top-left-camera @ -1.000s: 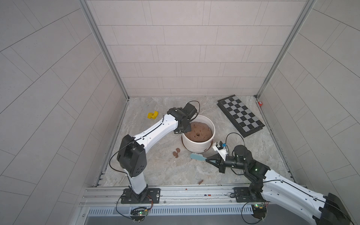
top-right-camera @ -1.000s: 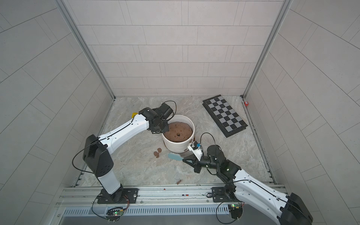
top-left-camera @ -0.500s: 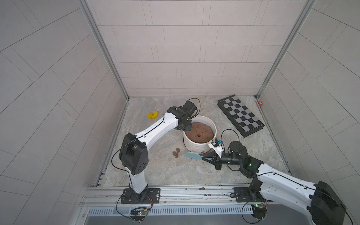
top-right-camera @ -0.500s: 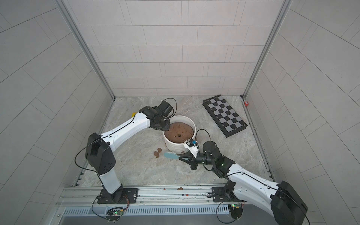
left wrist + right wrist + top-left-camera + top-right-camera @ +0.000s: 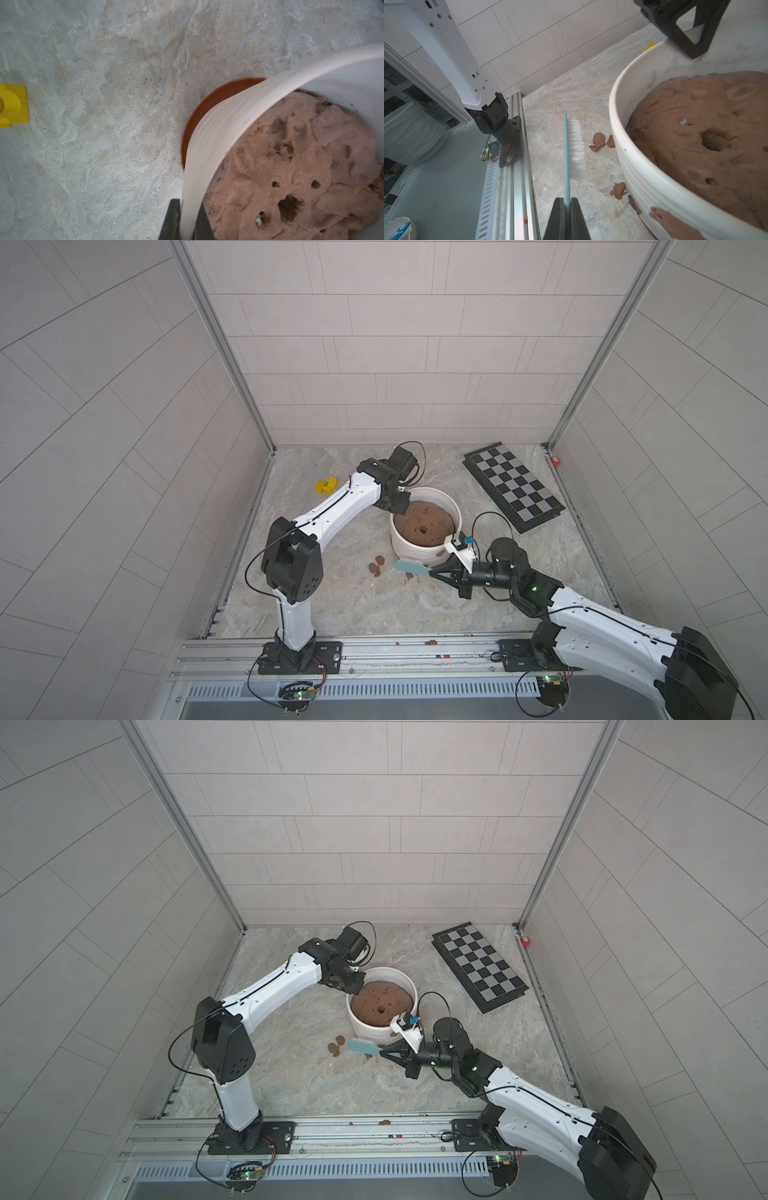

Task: Scrub the dried mud off the ceramic pot
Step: Rotate the pot at the center of the board, then brush off the soil from the pot.

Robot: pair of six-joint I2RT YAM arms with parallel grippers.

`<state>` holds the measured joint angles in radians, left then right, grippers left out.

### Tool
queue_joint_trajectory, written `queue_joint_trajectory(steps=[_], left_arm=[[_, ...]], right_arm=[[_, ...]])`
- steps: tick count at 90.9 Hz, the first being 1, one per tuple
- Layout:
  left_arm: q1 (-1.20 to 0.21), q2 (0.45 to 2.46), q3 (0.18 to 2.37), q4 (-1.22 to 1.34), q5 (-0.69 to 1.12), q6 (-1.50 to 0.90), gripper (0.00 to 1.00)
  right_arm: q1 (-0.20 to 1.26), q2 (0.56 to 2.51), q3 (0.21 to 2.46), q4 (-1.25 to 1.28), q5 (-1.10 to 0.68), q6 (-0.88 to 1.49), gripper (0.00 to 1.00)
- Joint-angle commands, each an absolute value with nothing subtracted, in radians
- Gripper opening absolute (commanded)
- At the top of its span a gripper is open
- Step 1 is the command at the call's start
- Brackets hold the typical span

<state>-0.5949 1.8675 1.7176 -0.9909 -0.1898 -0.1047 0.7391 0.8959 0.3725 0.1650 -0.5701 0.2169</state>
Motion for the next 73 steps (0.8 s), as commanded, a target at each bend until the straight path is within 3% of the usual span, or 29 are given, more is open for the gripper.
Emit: queue_joint_trajectory(steps=[1, 48, 73], left_arm=[[-0.584, 1.916, 1.739, -1.028, -0.153, -0.038, 0.11], [-0.584, 1.933, 1.773, -1.060, -0.113, 0.000, 0.10], [-0.581, 1.935, 1.769, -1.057, -0.113, 0.004, 0.10]], right_arm=[[0.733, 0.870, 0.393, 0.104, -0.512, 0.185, 0.00], [0.733, 0.946, 0.346, 0.133, -0.338, 0.103, 0.00], [0.729, 0.966, 0.293, 0.128, -0.278, 0.189, 0.00]])
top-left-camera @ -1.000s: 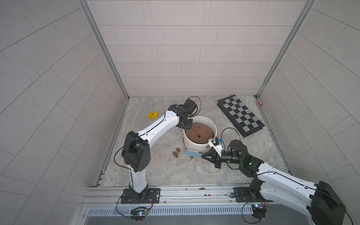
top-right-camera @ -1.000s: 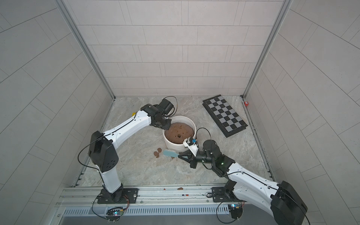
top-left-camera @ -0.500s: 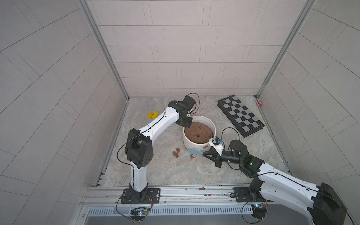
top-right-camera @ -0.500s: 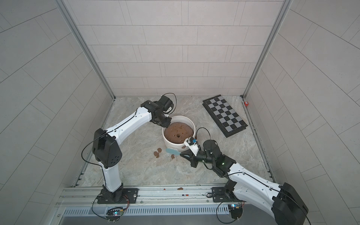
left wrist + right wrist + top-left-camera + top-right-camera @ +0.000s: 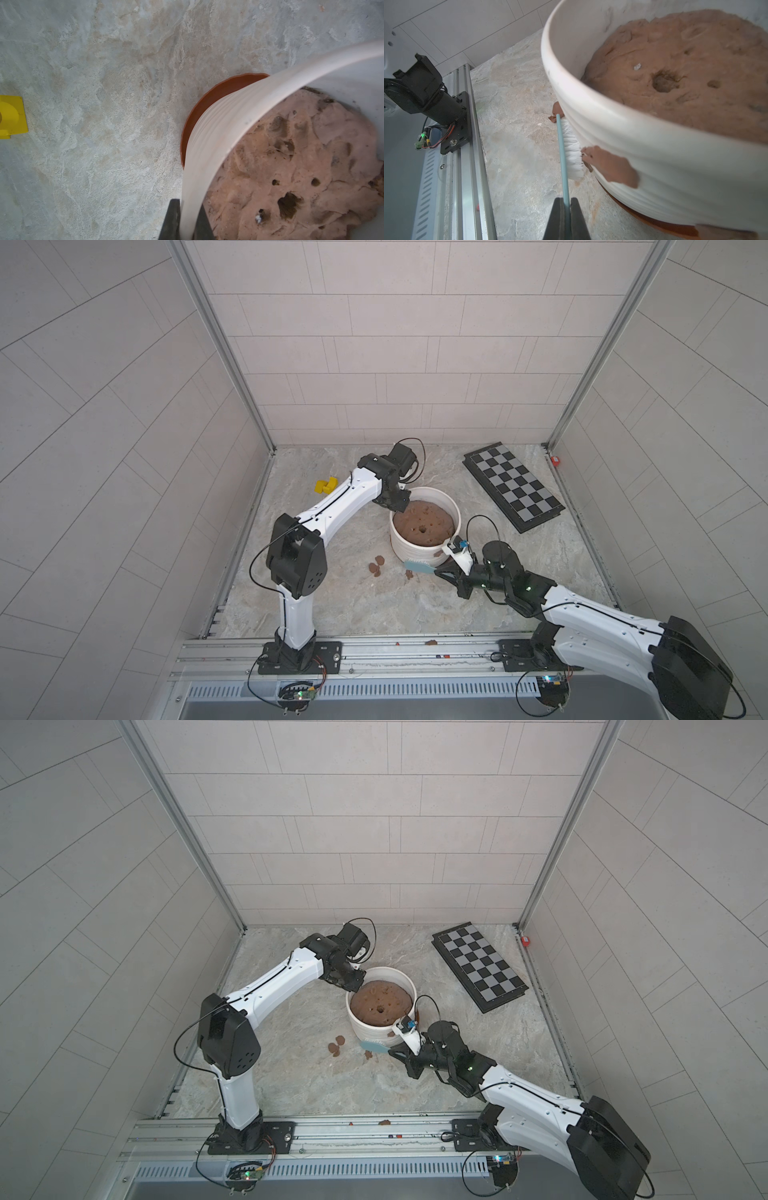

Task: Scrub the dried mud off the ceramic pot
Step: Brush off the soil from the pot.

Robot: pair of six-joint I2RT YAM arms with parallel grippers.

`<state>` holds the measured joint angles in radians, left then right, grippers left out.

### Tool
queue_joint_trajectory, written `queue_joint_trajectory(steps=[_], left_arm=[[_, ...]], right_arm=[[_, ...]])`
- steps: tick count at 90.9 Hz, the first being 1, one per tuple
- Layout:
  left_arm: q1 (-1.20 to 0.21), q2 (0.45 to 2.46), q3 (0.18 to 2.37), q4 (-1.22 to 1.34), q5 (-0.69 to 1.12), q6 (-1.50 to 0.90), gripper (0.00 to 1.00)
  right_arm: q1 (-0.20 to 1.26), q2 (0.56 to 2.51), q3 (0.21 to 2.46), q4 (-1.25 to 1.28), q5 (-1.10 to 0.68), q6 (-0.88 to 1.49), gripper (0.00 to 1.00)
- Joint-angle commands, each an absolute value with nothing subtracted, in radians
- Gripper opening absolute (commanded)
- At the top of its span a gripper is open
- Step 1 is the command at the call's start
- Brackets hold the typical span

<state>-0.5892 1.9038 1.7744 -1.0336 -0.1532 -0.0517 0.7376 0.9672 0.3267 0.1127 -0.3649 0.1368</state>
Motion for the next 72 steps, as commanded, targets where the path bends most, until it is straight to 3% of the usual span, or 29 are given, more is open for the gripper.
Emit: queue_joint_trajectory(steps=[1, 25, 72], left_arm=[[-0.581, 1.935, 1.769, -1.057, -0.113, 0.004, 0.10], [-0.575, 1.930, 1.751, -1.052, -0.117, 0.011, 0.10], [-0.565, 1.933, 1.760, -1.042, -0.088, 0.015, 0.10]], right_arm=[[0.728, 0.967, 0.292, 0.129, -0.274, 0.193, 0.00], [0.726, 0.974, 0.251, 0.153, -0.255, 0.271, 0.00], [0.773, 0.860, 0.164, 0.256, -0.470, 0.357, 0.00]])
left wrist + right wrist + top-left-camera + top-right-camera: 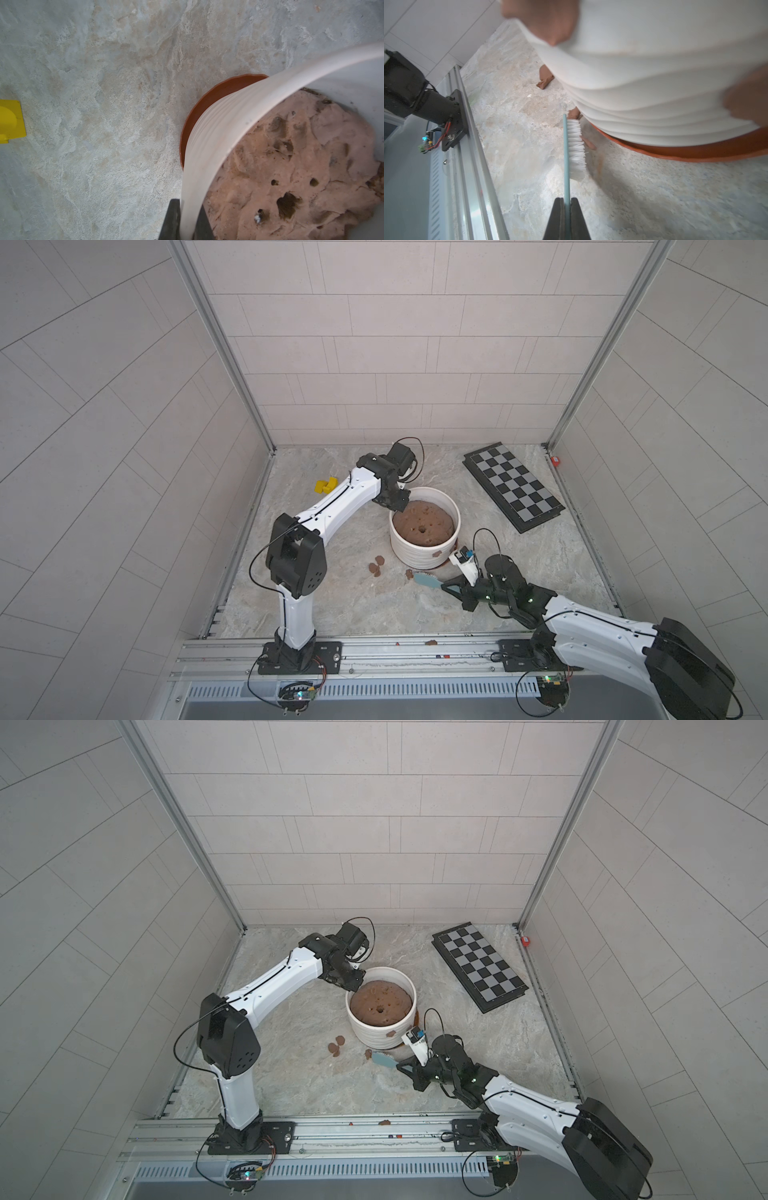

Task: Scrub the dried mud off the ceramic pot
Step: Brush off the soil from the pot, then rotate the pot at the center of the board.

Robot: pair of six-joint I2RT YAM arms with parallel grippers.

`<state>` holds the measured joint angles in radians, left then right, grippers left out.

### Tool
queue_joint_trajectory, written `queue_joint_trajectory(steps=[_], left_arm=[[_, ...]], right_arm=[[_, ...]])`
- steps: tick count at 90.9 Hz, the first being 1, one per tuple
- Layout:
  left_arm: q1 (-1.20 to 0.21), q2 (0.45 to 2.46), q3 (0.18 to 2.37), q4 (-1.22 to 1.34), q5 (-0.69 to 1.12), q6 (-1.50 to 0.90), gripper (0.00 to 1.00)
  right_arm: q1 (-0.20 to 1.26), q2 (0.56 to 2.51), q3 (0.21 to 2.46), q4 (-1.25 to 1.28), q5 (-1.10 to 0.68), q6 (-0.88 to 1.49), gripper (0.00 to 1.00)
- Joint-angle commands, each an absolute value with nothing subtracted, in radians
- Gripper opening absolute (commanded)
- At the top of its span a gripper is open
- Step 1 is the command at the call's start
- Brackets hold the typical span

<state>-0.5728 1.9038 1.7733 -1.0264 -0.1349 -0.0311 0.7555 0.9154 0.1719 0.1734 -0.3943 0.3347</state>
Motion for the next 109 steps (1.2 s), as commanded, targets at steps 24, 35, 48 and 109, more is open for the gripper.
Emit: queue_joint_trajectory(steps=[24, 35, 48, 109], left_arm=[[-0.561, 1.946, 1.797, -1.065, -0.076, 0.037, 0.15], [-0.561, 1.937, 1.815, -1.079, -0.072, 0.038, 0.23], [-0.562, 1.907, 1.819, -1.087, -0.057, 0.032, 0.30], [-0.672, 1.605, 1.651, -1.003, -0.156, -0.585, 0.64]], right_arm=[[0.773, 0.829, 0.188, 0.333, -0.572, 0.355, 0.00], [0.772, 0.852, 0.195, 0.393, -0.595, 0.386, 0.00], [0.773, 0.876, 0.205, 0.444, -0.607, 0.401, 0.00], [0.752, 0.859, 0.270, 0.331, -0.566, 0.330, 0.00]])
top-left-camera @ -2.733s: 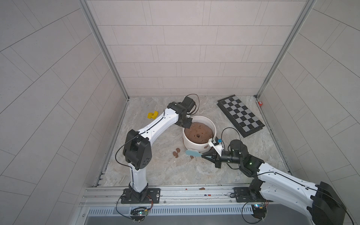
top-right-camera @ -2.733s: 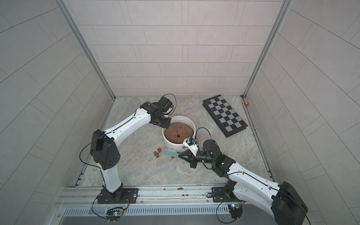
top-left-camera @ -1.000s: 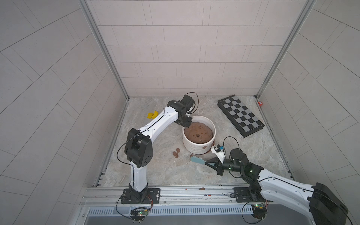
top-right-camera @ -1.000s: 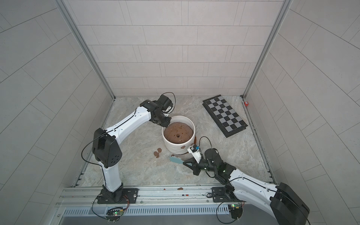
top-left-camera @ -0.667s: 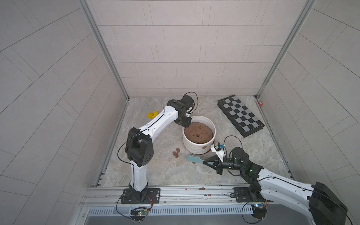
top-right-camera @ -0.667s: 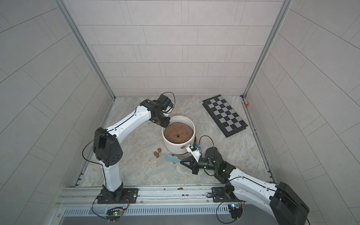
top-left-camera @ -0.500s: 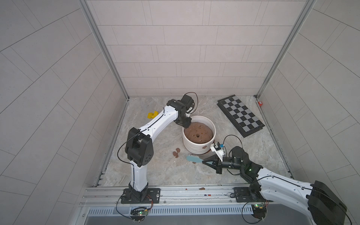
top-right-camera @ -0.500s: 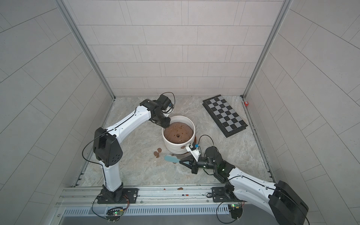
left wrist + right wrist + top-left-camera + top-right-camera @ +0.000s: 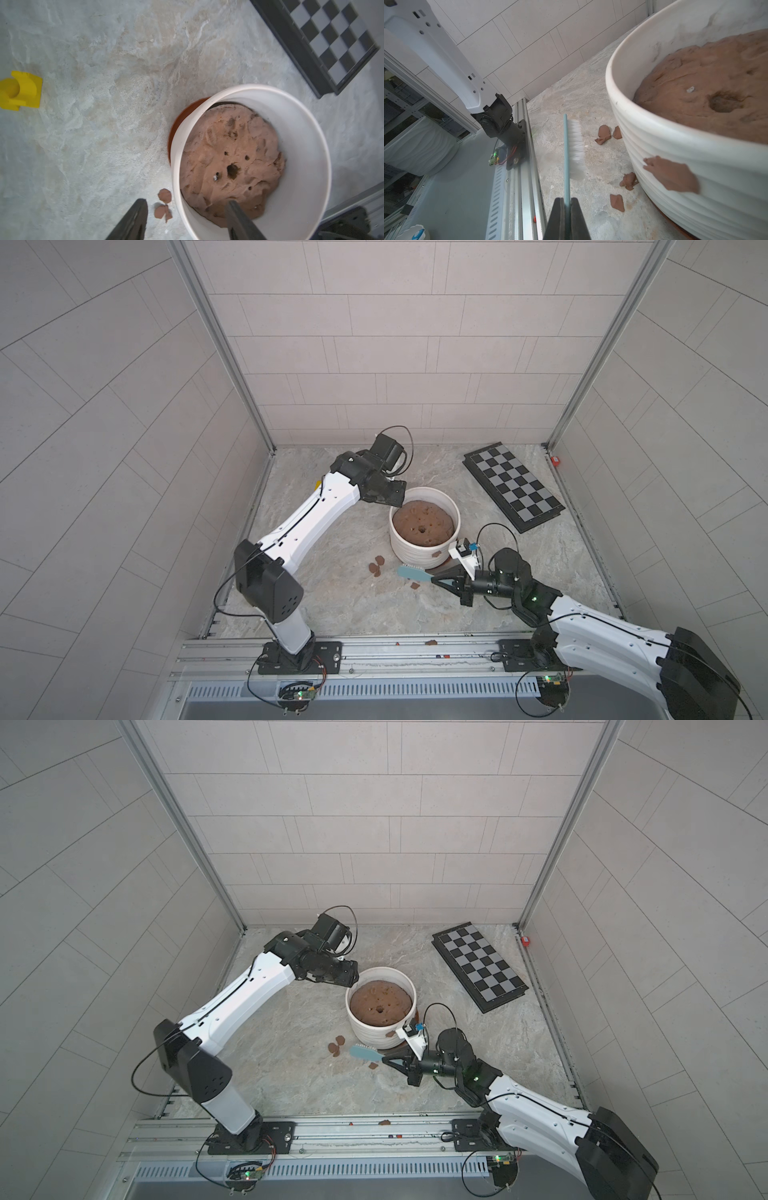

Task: Scrub the dried mud off the ceramic pot
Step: Rotate the pot at the center of the board.

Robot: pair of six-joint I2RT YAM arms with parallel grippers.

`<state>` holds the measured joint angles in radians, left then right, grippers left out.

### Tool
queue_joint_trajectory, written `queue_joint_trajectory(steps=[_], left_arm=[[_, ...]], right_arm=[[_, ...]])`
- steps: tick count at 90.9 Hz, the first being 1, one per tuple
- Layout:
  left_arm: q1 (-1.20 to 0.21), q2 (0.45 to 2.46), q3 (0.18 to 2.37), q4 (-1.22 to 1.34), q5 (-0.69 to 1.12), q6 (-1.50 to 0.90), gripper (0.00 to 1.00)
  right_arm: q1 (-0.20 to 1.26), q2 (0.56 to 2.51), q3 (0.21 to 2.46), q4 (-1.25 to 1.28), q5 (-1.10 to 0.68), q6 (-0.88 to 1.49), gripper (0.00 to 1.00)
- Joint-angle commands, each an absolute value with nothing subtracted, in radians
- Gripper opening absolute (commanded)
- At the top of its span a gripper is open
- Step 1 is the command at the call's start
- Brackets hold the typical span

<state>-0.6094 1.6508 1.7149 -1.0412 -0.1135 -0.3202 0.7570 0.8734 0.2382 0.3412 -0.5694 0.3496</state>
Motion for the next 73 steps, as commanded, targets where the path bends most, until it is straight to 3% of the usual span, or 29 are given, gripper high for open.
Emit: queue_joint_trajectory(steps=[1, 13, 29, 47, 73], left_arm=[[-0.679, 1.603, 1.650, -1.006, -0.164, -0.600, 0.65], [-0.737, 1.579, 1.623, -1.092, -0.321, -0.886, 0.70], [-0.798, 1.578, 1.522, -1.121, -0.306, -1.161, 0.70], [-0.865, 1.605, 1.515, -1.162, -0.372, -1.293, 0.68], [-0.913, 1.696, 1.544, -1.148, -0.327, -1.360, 0.62]], right_arm=[[0.751, 0.858, 0.270, 0.331, -0.566, 0.331, 0.00], [0.744, 0.837, 0.260, 0.324, -0.564, 0.326, 0.00], [0.728, 0.781, 0.234, 0.310, -0.557, 0.330, 0.00], [0.721, 0.747, 0.229, 0.273, -0.557, 0.319, 0.00], [0.721, 0.721, 0.202, 0.289, -0.561, 0.339, 0.00]])
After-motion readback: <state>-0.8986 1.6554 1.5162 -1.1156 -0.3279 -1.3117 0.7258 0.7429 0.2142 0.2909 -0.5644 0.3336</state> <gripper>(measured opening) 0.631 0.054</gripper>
